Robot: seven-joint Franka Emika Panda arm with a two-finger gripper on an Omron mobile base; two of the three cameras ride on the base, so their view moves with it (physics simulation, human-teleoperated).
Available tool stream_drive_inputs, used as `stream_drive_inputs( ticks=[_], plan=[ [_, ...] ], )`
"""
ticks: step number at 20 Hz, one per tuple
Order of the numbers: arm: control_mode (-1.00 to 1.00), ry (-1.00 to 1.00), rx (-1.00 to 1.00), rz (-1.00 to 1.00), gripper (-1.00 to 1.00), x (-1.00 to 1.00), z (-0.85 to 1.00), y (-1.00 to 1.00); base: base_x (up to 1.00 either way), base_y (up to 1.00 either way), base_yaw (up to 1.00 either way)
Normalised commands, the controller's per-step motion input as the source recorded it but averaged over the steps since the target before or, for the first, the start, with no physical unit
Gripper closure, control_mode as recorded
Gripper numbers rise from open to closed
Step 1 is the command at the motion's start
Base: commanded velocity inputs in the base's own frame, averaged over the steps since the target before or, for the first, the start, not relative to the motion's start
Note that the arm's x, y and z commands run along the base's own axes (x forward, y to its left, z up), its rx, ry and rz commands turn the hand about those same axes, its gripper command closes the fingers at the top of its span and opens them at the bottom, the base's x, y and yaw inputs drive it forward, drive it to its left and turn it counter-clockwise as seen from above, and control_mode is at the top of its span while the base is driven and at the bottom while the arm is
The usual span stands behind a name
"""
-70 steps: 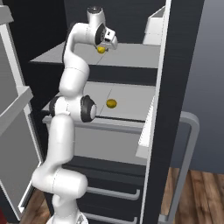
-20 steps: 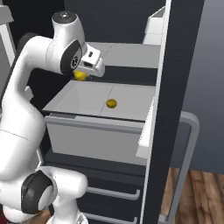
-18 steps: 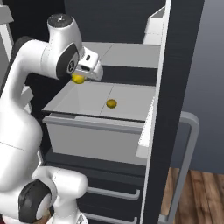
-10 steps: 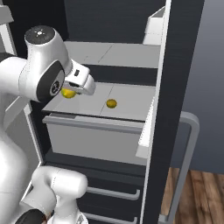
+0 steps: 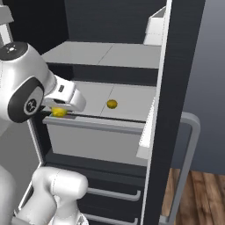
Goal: Pick lemon from the fridge and place it on the plate on the counter.
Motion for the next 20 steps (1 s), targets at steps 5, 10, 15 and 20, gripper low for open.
stream_drive_inputs(
  ticks=[5,10,15,20],
  plan=[
    [-1.00,0.18,-0.06,0.01,1.00,-0.31,-0.35,0.03,0.00,0.00,0.00],
    [-1.00,0.13,-0.01,0.01,1.00,-0.08,-0.19,0.00,0.00,0.00,0.00],
    [-1.00,0.00,0.00,0.00,1.00,-0.02,0.00,0.03,0.00,0.00,0.00],
    [1.00,0.00,0.00,0.00,1.00,-0.33,-0.01,0.00,-0.13,0.00,0.00]
  ],
)
